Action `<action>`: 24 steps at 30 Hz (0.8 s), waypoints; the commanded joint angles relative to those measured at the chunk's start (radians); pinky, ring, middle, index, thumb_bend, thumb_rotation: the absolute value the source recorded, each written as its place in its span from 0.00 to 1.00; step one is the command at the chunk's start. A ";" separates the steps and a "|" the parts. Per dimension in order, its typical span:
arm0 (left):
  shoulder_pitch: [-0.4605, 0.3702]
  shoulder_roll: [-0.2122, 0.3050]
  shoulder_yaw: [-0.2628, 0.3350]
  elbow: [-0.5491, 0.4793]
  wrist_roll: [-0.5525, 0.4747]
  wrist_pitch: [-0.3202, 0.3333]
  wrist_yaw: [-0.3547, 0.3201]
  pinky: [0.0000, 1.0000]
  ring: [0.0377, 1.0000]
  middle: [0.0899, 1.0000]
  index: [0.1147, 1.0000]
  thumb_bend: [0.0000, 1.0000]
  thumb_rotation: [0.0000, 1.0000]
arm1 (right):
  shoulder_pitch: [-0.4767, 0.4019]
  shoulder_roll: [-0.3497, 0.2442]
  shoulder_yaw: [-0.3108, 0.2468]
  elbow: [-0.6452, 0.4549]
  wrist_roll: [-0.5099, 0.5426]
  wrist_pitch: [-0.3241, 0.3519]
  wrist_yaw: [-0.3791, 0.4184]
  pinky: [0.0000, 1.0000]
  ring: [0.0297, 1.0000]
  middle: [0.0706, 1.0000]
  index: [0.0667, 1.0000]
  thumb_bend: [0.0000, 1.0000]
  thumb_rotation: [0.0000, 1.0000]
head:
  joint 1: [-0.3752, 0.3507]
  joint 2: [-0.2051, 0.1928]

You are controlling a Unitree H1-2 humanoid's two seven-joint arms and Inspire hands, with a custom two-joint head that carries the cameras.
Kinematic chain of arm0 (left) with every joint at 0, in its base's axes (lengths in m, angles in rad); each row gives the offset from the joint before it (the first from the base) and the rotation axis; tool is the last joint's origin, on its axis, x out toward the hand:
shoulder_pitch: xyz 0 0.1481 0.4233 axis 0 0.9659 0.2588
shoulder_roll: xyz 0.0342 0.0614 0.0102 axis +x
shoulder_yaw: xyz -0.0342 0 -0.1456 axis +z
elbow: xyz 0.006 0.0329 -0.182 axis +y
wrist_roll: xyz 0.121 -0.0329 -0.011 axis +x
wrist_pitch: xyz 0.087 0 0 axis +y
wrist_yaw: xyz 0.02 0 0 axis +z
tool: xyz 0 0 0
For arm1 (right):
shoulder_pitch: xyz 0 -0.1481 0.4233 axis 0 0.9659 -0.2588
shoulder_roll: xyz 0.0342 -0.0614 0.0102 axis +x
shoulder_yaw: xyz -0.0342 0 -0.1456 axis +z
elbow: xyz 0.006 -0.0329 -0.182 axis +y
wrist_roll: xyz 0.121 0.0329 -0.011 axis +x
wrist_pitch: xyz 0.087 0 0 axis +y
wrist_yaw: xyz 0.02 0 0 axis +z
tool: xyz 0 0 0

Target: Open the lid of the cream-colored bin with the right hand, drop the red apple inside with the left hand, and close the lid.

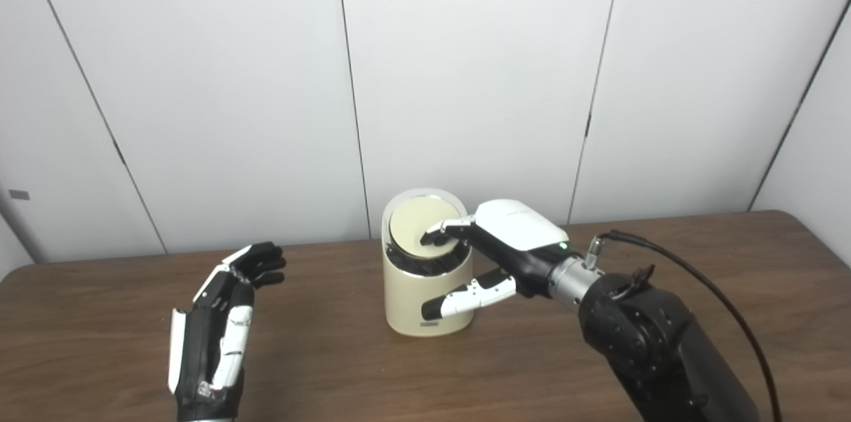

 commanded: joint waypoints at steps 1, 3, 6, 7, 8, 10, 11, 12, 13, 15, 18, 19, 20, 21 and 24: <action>-0.019 0.001 0.001 -0.045 0.007 -0.014 0.007 0.66 0.70 0.71 0.70 0.51 0.76 | -0.010 -0.008 0.002 0.021 -0.003 -0.001 -0.015 0.78 0.80 0.77 0.78 0.95 0.87 | 0.000 0.002; -0.020 0.002 0.001 -0.044 0.004 -0.015 0.005 0.66 0.69 0.71 0.70 0.51 0.75 | -0.008 -0.004 0.004 0.029 0.001 0.003 -0.021 0.80 0.81 0.78 0.79 0.94 0.87 | 0.002 0.002; -0.020 0.000 0.002 -0.045 0.006 -0.015 0.007 0.66 0.69 0.70 0.70 0.50 0.75 | -0.004 0.000 0.008 0.044 0.010 -0.005 -0.042 0.80 0.82 0.79 0.79 0.94 0.86 | 0.002 0.001; -0.021 -0.001 0.002 -0.043 0.005 -0.019 0.006 0.66 0.69 0.70 0.70 0.50 0.75 | -0.004 0.001 0.010 0.048 0.012 -0.009 -0.049 0.81 0.82 0.79 0.80 0.94 0.86 | 0.002 0.001; -0.021 0.000 0.001 -0.043 0.005 -0.019 0.006 0.66 0.69 0.70 0.70 0.50 0.75 | -0.003 0.002 0.012 0.051 0.013 -0.011 -0.055 0.81 0.82 0.78 0.79 0.94 0.86 | 0.002 0.001; -0.021 -0.002 0.001 -0.044 0.006 -0.016 0.007 0.65 0.69 0.70 0.70 0.51 0.75 | -0.003 0.004 0.020 0.050 0.009 -0.014 -0.063 0.81 0.82 0.78 0.79 0.94 0.85 | 0.003 0.000; -0.021 -0.003 0.001 -0.044 0.007 -0.016 0.008 0.65 0.69 0.70 0.70 0.50 0.75 | -0.003 0.004 0.023 0.051 0.008 -0.017 -0.069 0.81 0.82 0.78 0.79 0.94 0.85 | 0.004 -0.001; -0.021 -0.005 0.002 -0.045 0.010 -0.016 0.010 0.65 0.69 0.70 0.69 0.50 0.74 | -0.003 0.005 0.027 0.052 0.006 -0.017 -0.073 0.81 0.82 0.78 0.79 0.94 0.85 | 0.004 -0.001; -0.021 -0.006 0.001 -0.045 0.012 -0.018 0.011 0.65 0.69 0.70 0.69 0.50 0.74 | -0.003 0.005 0.030 0.054 0.006 -0.018 -0.076 0.81 0.83 0.78 0.79 0.94 0.85 | 0.005 -0.001; -0.020 -0.008 0.001 -0.050 0.013 -0.013 0.013 0.65 0.69 0.70 0.69 0.49 0.74 | -0.005 0.004 0.042 0.059 0.000 -0.015 -0.075 0.82 0.83 0.78 0.78 0.95 0.84 | 0.005 0.000; -0.020 -0.007 0.000 -0.050 0.014 -0.014 0.014 0.65 0.69 0.70 0.69 0.49 0.74 | -0.006 0.000 0.053 0.064 -0.005 -0.015 -0.076 0.83 0.83 0.77 0.77 0.96 0.83 | 0.005 0.001; -0.020 -0.007 -0.001 -0.051 0.014 -0.012 0.015 0.65 0.69 0.70 0.69 0.49 0.74 | -0.007 -0.002 0.057 0.066 -0.008 -0.014 -0.075 0.83 0.83 0.77 0.77 0.96 0.83 | 0.005 0.001; -0.019 -0.008 -0.002 -0.055 0.017 -0.004 0.018 0.65 0.69 0.70 0.69 0.50 0.74 | -0.009 -0.006 0.066 0.070 -0.019 -0.011 -0.065 0.83 0.83 0.77 0.77 0.96 0.83 | 0.005 0.000; -0.018 -0.008 -0.003 -0.058 0.019 0.000 0.019 0.66 0.69 0.70 0.69 0.50 0.75 | -0.012 -0.010 0.074 0.073 -0.032 -0.005 -0.053 0.84 0.83 0.77 0.77 0.95 0.85 | 0.006 0.000; -0.019 -0.006 -0.005 -0.056 0.015 -0.002 0.018 0.66 0.69 0.70 0.70 0.50 0.75 | -0.015 -0.014 0.092 0.081 -0.066 0.011 -0.025 0.85 0.84 0.78 0.75 0.96 0.86 | 0.005 0.000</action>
